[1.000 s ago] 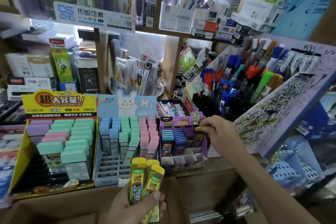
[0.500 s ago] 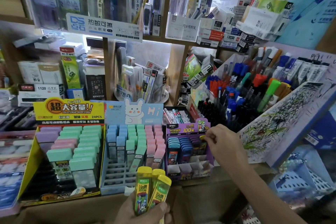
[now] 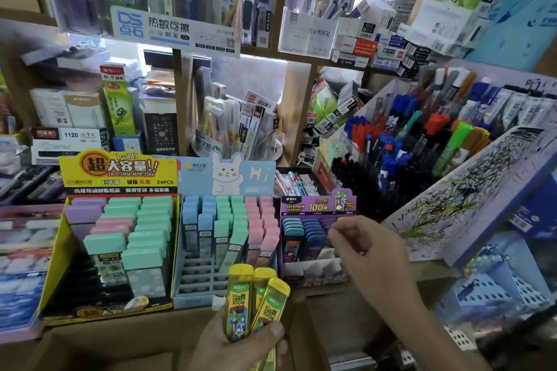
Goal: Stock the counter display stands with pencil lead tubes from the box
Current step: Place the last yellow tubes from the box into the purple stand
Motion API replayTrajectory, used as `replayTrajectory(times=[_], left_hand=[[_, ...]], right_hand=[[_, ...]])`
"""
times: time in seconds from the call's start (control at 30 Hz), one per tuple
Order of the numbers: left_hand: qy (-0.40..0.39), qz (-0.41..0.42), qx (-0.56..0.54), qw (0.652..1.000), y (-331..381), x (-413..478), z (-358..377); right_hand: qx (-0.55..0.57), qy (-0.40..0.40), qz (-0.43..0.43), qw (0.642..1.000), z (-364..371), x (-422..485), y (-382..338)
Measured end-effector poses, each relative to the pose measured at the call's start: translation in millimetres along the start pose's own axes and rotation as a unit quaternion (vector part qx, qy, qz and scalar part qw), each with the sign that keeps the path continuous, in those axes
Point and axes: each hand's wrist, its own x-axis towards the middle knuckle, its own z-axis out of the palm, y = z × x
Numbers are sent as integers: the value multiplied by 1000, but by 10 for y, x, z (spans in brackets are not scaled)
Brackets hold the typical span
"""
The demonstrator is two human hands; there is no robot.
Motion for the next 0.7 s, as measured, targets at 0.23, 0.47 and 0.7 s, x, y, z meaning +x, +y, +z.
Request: replayTrajectory(times=[0.23, 0.47, 0.7], left_hand=[[46, -3, 93, 995, 0, -90, -12], [62, 3, 100, 993, -3, -106, -25], [58, -7, 46, 997, 3, -130, 32]], right_hand=[[180, -198, 126, 955, 230, -343, -247], [195, -234, 176, 936, 295, -357, -245], [208, -244, 201, 926, 330, -395, -211]])
